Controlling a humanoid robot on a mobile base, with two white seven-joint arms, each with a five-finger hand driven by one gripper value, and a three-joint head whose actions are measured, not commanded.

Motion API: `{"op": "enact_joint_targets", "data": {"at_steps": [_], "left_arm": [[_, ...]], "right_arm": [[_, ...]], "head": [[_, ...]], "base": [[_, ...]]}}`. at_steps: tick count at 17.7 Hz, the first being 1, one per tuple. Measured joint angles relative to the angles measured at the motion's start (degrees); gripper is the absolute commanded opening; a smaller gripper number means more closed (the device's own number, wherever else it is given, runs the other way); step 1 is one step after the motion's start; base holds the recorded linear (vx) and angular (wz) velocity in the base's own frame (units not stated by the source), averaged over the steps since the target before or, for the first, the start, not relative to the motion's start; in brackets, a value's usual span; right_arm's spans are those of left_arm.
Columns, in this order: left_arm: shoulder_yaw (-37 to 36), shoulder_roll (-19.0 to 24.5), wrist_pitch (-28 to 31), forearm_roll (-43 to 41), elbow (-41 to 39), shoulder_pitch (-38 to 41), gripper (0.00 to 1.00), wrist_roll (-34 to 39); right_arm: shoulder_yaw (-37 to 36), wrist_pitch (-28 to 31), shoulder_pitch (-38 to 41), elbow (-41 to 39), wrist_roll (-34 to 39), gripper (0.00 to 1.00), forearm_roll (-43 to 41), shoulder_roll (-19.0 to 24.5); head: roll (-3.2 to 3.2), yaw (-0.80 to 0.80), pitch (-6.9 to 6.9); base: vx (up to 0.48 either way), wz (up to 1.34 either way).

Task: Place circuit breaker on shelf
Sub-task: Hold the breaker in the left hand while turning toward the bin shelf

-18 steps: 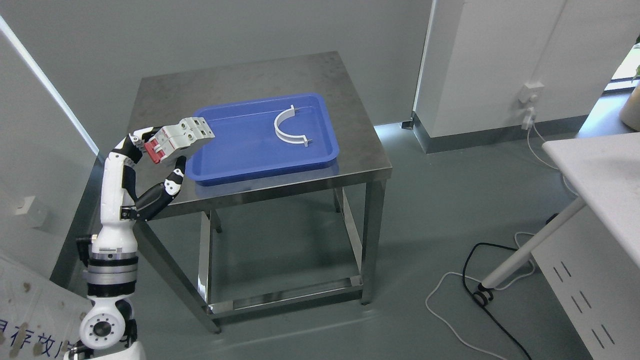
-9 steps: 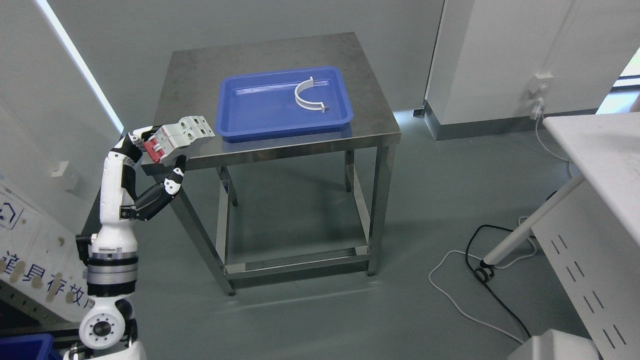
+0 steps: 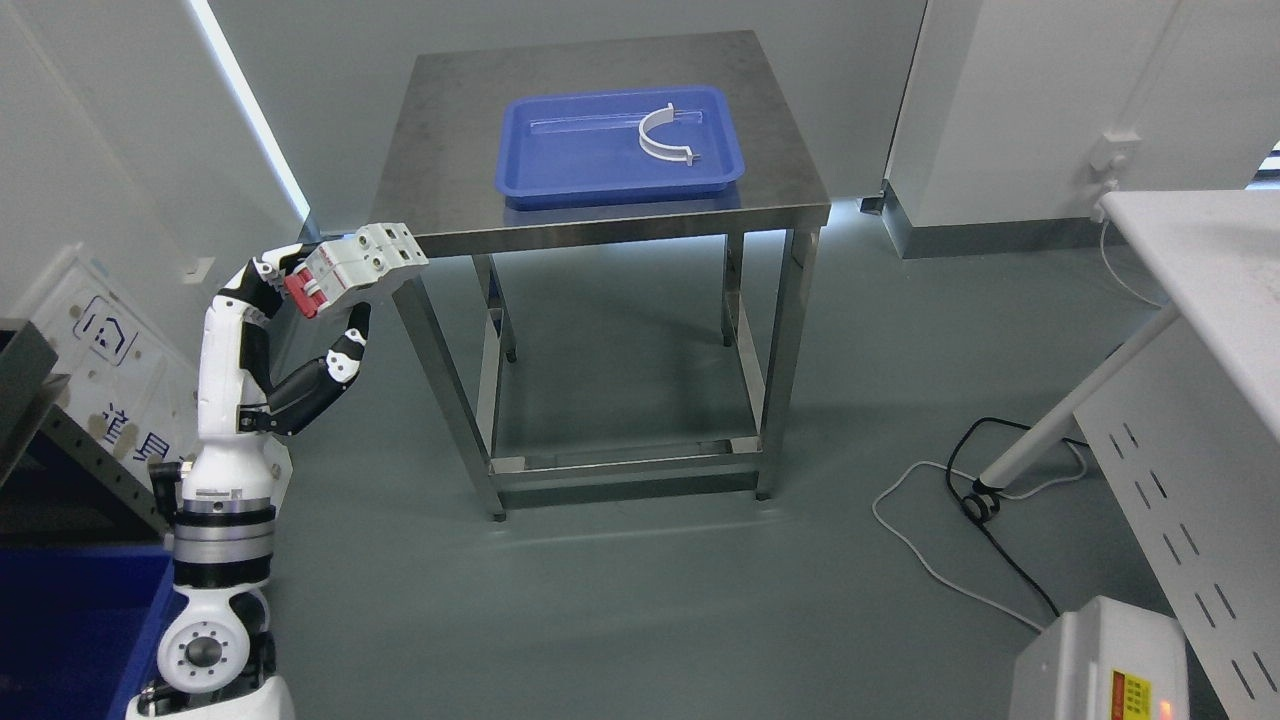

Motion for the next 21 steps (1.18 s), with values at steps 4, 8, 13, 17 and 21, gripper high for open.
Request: {"op": "enact_joint_targets", "data": {"at_steps": [4, 8, 13, 17, 21], "left_arm": [[0.16, -0.02, 1.69, 0.07, -0.09, -1.71, 0.14, -0.01], [0.6, -0.03, 2.66, 0.09, -0.13, -3.54, 0.14, -1.18], [1.36, -0.04, 0.65, 0.16, -0.32, -4.74, 0.15, -5.26], [1.74, -0.04, -0.03, 0.17, -0.45, -5.39, 0.14, -6.08], [1.99, -0.04, -0.21, 0.16, -0.54, -6.08, 0.14, -6.19]], "right_arm": [[0.0, 0.0, -0.01, 0.0, 0.0, 1.0, 0.0, 0.0], [0.0, 0.0, 0.0, 0.0, 0.0, 1.0, 0.0, 0.0], [0.0, 0.01, 0.01, 0.0, 0.0, 1.0, 0.0, 0.0], [0.0, 0.01, 0.01, 0.0, 0.0, 1.0, 0.0, 0.0], [0.0, 0.01, 0.01, 0.0, 0.0, 1.0, 0.0, 0.0]], "head": [[0.0, 0.0, 0.0], [0.0, 0.0, 0.0], [0.0, 0.0, 0.0], [0.0, 0.0, 0.0], [0.0, 0.0, 0.0]], "base": [[-0.324, 0.02], [-0.367, 0.02], [-0.341, 0.29], [-0.238, 0.5], [-0.141, 0.69]]}}
